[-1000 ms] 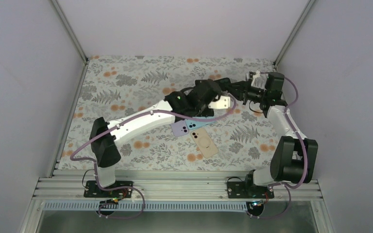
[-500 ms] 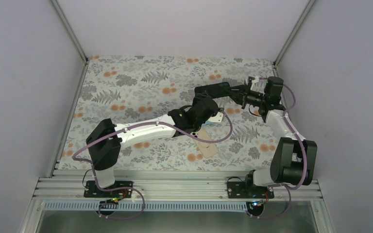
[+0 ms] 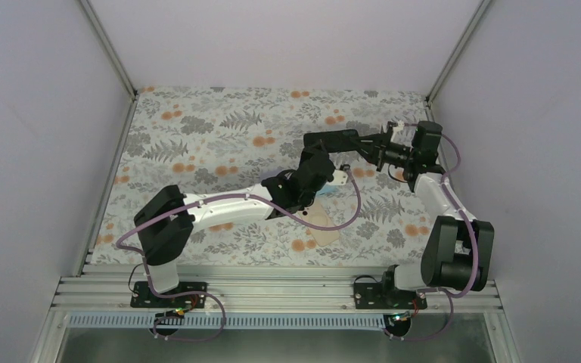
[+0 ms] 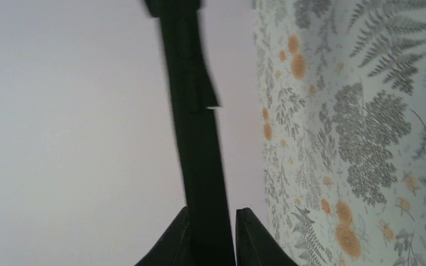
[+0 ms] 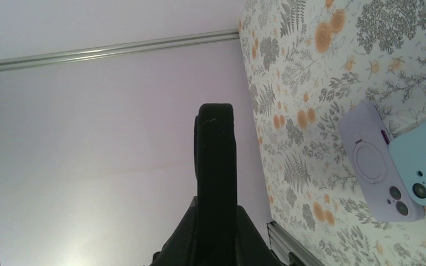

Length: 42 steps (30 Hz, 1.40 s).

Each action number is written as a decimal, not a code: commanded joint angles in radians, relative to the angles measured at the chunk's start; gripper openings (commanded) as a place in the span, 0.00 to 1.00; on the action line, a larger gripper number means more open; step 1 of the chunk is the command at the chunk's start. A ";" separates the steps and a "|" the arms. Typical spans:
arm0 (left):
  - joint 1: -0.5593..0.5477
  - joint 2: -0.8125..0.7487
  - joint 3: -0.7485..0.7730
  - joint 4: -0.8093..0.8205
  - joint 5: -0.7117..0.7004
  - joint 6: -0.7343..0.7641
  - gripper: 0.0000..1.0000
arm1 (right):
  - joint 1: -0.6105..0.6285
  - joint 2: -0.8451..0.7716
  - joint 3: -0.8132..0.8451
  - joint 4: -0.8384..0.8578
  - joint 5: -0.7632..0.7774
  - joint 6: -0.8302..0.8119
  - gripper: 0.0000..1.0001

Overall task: Take the phone out of the phone case
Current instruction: Pick up the phone at the center of the board.

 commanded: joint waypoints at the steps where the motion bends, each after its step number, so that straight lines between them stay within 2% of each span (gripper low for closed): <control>1: -0.010 -0.016 -0.024 0.077 -0.022 0.047 0.12 | 0.001 -0.036 0.003 0.038 -0.053 0.010 0.04; 3: -0.009 -0.017 -0.026 0.083 -0.025 0.047 0.04 | 0.001 -0.036 0.004 0.031 -0.049 0.005 0.04; 6: -0.007 -0.022 -0.024 0.086 -0.028 0.036 0.02 | -0.001 -0.034 0.015 0.028 -0.044 0.000 0.11; 8: -0.005 -0.025 -0.011 0.058 -0.023 0.009 0.02 | -0.006 -0.029 0.039 0.018 -0.042 -0.018 0.25; 13: 0.019 -0.021 0.115 -0.177 0.038 -0.187 0.02 | -0.024 -0.001 0.154 -0.058 -0.044 -0.116 0.78; 16: 0.046 -0.017 0.190 -0.289 0.080 -0.287 0.02 | -0.036 0.009 0.224 -0.138 -0.035 -0.216 0.95; 17: 0.056 -0.016 0.219 -0.331 0.101 -0.327 0.02 | -0.043 0.010 0.243 -0.156 -0.028 -0.247 0.98; 24: 0.133 0.009 0.445 -0.590 0.293 -0.602 0.02 | -0.093 0.038 0.438 -0.268 0.038 -0.457 0.99; 29: 0.218 0.035 0.632 -0.746 0.481 -0.786 0.02 | -0.095 0.041 0.555 -0.272 0.072 -0.571 0.99; 33: 0.286 0.051 0.742 -0.805 0.657 -0.897 0.02 | -0.095 0.046 0.629 -0.275 0.067 -0.642 0.99; 35: 0.321 0.054 0.786 -0.817 0.732 -0.951 0.02 | -0.094 0.044 0.640 -0.229 0.013 -0.652 0.99; 38: 0.364 0.044 0.827 -0.802 0.813 -1.019 0.02 | -0.079 0.039 0.654 -0.190 -0.015 -0.626 0.99; 42: 0.414 0.014 0.836 -0.756 0.963 -1.107 0.02 | -0.050 0.025 0.681 -0.178 0.034 -0.648 0.99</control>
